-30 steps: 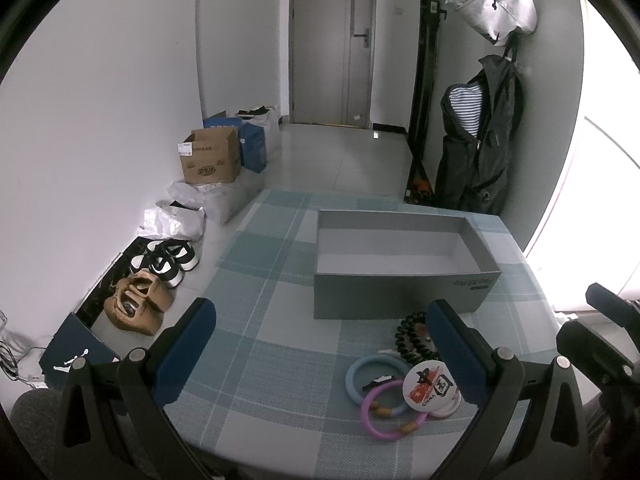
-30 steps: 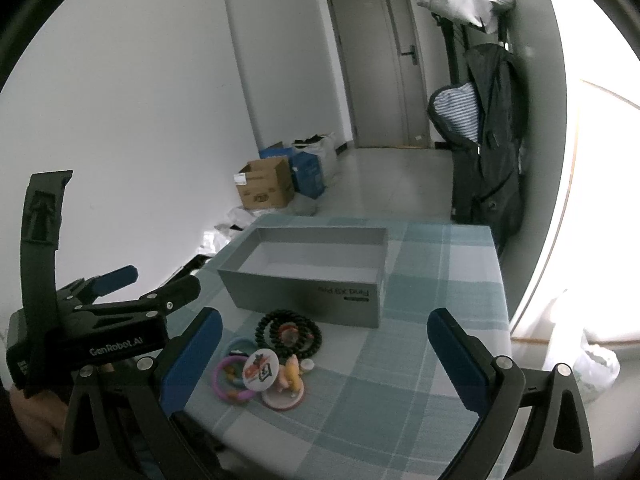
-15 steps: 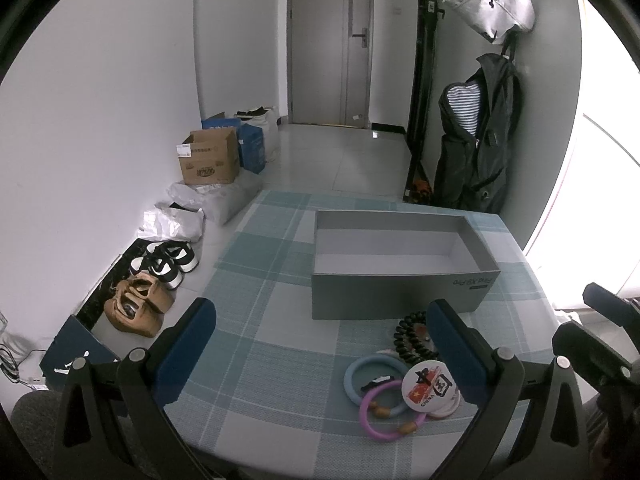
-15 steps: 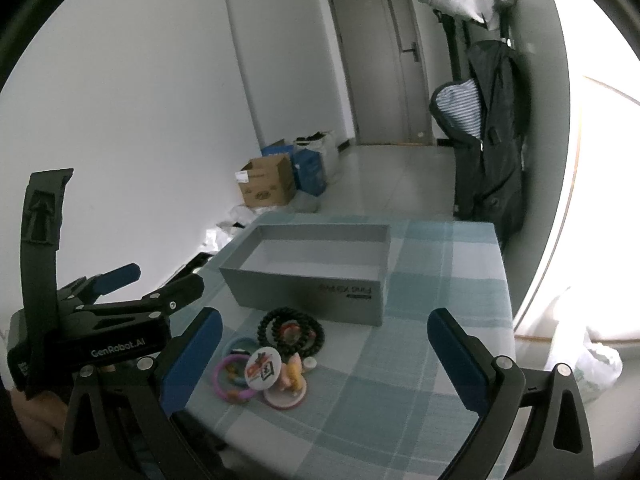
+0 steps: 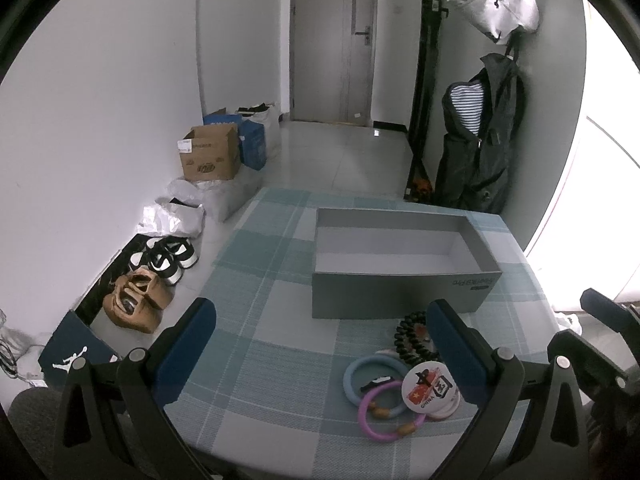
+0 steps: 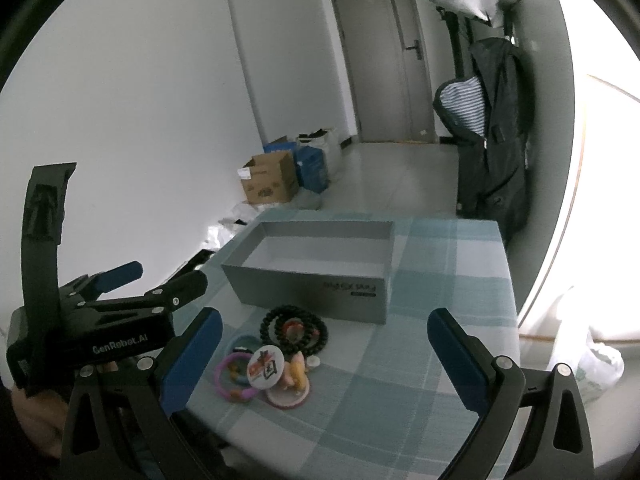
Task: Organize jewelry
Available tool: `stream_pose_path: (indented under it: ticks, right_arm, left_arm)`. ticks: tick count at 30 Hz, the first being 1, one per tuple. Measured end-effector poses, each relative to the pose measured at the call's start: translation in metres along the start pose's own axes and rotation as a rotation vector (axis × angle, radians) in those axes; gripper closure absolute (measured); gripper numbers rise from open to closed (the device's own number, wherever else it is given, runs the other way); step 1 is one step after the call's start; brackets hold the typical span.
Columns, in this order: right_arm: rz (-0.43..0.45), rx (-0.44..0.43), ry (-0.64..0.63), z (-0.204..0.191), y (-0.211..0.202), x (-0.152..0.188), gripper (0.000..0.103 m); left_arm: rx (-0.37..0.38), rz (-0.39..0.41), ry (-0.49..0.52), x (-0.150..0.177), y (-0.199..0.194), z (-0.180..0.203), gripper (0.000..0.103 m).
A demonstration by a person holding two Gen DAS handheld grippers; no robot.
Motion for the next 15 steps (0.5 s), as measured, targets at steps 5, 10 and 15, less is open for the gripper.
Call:
stream_pose_path:
  ticks: [5,10,15]
  right_arm:
    - [-0.016,-0.011,0.015,0.001,0.005,0.003,0.0]
    - [-0.056,-0.021,0.02,0.001,0.016,0.008,0.002]
    - [-0.141,-0.078,0.06,-0.001,0.036,0.02,0.013]
  left_arm:
    - [0.008,-0.015,-0.007,0.0,0.003,-0.002,0.001]
    - [0.052,-0.063,-0.04,0.0,0.01,-0.009,0.001]
    - [0.04,-0.113,-0.094,0.001,0.024,-0.03,0.001]
Point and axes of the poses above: each gripper's, at about its wrist camera, not at the fingertips, and y roughly the way its jaws point, z to its right, x to its underside, the point moved 7 cm from there along y, roughly the way its jaws point, and after that the axes turned 13 degrees about -x, right-handed, at the moved point
